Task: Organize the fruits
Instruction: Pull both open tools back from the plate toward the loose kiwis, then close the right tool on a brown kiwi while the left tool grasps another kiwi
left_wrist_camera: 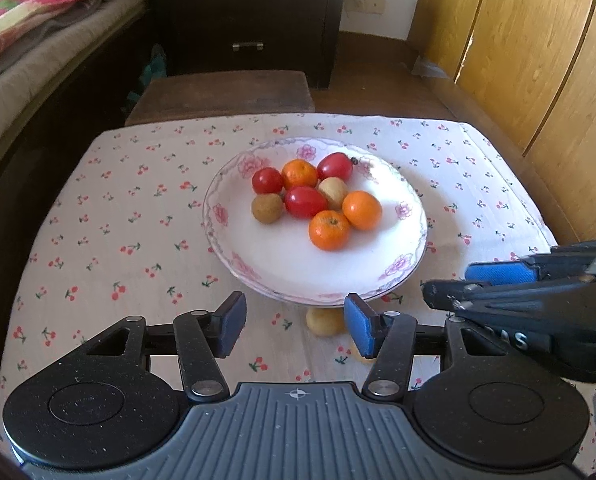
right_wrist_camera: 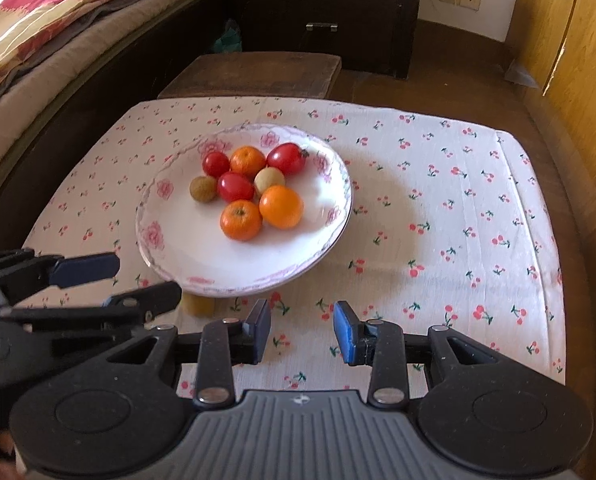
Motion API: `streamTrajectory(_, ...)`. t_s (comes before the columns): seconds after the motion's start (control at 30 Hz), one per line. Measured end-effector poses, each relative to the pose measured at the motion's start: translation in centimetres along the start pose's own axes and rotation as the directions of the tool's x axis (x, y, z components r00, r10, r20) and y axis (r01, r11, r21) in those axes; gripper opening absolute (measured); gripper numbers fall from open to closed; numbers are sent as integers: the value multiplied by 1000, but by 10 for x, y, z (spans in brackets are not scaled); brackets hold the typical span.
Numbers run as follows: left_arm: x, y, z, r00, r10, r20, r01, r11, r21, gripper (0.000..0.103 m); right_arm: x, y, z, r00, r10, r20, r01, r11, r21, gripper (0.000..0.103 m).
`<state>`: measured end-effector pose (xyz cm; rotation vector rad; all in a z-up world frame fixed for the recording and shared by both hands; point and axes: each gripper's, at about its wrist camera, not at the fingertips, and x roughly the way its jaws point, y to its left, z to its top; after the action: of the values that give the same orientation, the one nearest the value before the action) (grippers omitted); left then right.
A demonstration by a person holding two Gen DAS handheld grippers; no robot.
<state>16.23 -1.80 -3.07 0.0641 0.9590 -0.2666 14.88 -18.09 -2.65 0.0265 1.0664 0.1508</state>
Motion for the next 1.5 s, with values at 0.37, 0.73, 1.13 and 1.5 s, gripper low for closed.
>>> streamTrajectory(0.37, -3, 13, -1, 1000, -7, -6, 7, 999, -39, 62, 11, 11, -3, 996, 75, -45, -76, 997, -12, 36)
streamTrajectory(0.73, -7, 28, 1, 1000, -9, 4, 10, 996, -84, 63, 32, 26, -1, 985, 150, -85, -152, 988, -9, 39)
streamTrajectory(1.13, 3, 27, -3, 998, -55, -33, 51, 992, -113, 64, 30, 26, -6, 980, 184, -70, -186, 982, -23, 29)
streamTrajectory(1.5, 22, 6, -4, 994, -90, -62, 82, 990, -119, 64, 20, 12, -15, 982, 172, -78, -175, 984, -26, 29)
